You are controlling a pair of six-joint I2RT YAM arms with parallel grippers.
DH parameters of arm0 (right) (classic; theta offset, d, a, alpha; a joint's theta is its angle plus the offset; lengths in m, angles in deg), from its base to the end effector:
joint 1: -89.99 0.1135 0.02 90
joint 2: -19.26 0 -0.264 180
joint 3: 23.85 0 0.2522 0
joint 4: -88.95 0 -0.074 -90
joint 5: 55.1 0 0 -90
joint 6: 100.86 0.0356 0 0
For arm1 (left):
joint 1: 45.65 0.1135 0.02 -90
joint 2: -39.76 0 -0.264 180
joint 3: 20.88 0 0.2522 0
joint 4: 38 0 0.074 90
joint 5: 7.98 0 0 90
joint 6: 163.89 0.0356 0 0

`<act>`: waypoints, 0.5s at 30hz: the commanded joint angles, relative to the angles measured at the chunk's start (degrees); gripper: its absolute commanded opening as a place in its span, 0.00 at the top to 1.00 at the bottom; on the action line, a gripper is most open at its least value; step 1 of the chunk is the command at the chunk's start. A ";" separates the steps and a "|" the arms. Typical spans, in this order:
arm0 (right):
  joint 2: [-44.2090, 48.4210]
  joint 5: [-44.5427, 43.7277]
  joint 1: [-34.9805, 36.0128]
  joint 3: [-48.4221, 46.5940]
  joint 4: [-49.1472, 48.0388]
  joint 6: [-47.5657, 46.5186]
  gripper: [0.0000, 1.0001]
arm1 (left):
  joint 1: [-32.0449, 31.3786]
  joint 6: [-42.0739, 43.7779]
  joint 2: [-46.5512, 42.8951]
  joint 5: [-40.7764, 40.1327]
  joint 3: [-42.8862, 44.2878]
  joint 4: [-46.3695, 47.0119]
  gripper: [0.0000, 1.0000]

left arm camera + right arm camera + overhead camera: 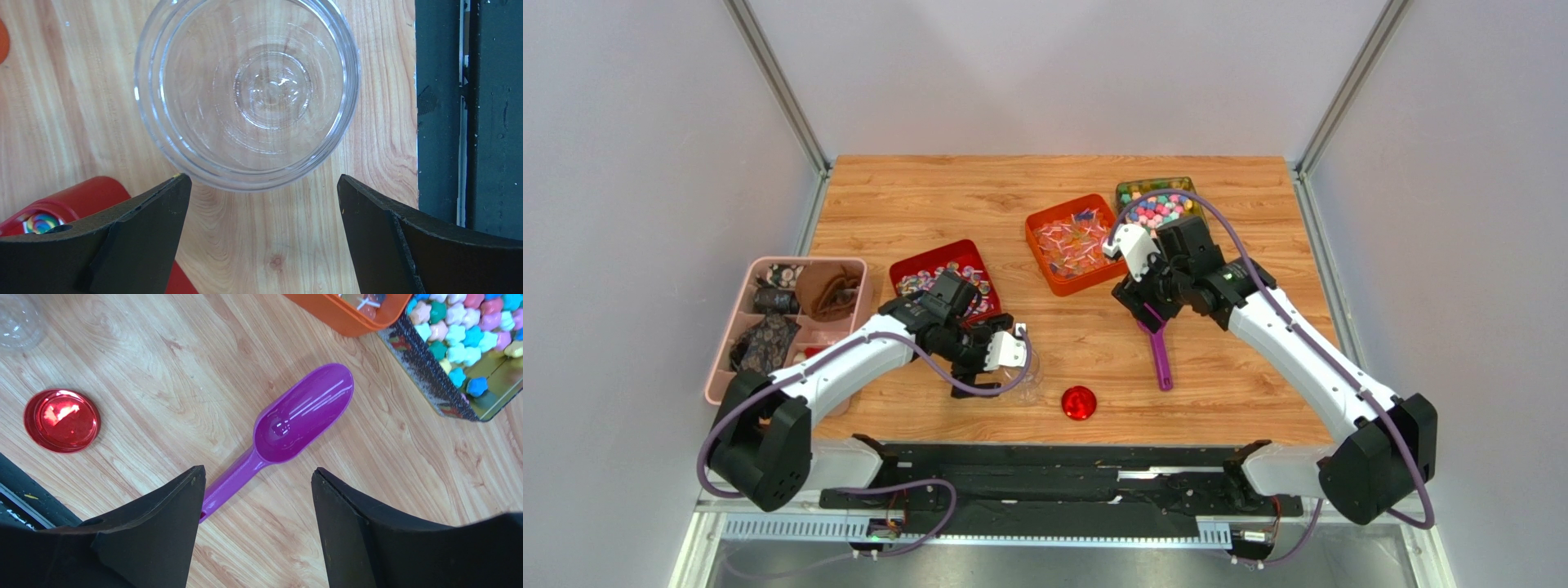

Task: Pack the candies
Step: Move the packing bottle to the center of the board.

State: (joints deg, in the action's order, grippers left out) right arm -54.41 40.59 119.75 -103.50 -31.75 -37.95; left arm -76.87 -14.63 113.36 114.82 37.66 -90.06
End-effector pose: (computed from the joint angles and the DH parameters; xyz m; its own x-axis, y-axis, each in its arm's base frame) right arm 0.2257 0.1331 0.3054 -0.3715 -0.7344 -0.5680 -0.8026 0.5616 -0.2012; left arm 0.1862 -0.1354 0.2055 0.1266 0.7681 -0.6277 0.9920 -0.0988 0.0791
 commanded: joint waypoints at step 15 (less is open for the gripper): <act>6.87 2.65 -6.11 5.42 -3.09 -0.59 0.31 | -2.88 -0.29 5.41 5.70 4.36 2.71 0.01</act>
State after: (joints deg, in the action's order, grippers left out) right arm -50.13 41.88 115.25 -98.47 -32.19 -37.95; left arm -78.82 -14.85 117.99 116.89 39.80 -88.99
